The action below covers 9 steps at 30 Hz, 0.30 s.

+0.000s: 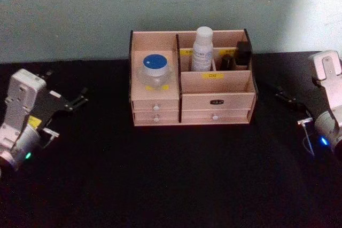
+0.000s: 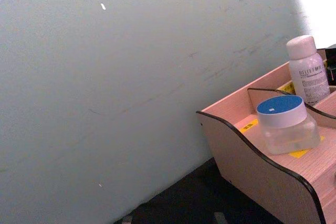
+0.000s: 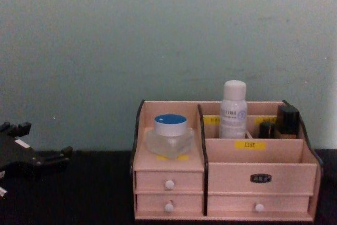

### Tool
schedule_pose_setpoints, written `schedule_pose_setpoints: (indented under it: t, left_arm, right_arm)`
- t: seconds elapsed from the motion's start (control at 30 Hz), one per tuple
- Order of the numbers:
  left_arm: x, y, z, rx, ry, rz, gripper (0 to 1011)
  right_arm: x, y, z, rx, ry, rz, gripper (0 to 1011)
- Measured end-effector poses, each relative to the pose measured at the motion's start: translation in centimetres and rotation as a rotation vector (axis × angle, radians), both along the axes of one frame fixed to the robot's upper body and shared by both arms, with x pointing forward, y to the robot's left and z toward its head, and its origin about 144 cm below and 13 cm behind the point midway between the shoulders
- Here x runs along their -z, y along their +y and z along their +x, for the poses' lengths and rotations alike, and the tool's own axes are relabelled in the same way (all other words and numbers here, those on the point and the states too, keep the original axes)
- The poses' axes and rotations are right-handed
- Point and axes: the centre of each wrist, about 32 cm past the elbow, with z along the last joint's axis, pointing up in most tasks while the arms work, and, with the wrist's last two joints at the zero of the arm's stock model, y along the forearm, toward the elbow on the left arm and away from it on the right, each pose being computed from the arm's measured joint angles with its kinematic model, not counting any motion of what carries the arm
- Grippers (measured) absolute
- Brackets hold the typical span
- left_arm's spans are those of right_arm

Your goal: Pick up the facial cleanser and watermelon frost from the table and place them into the tiered storage box.

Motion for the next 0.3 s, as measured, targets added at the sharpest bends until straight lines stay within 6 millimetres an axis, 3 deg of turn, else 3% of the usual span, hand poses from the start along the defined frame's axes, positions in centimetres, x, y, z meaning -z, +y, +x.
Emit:
schedule_pose_setpoints:
  t: [0.3]
  left_arm:
    - [0.0, 0.0, 0.0, 0.0, 0.0, 0.0, 1001]
  right_arm:
    - [0.0, 0.0, 0.0, 0.0, 0.0, 0.0, 1002]
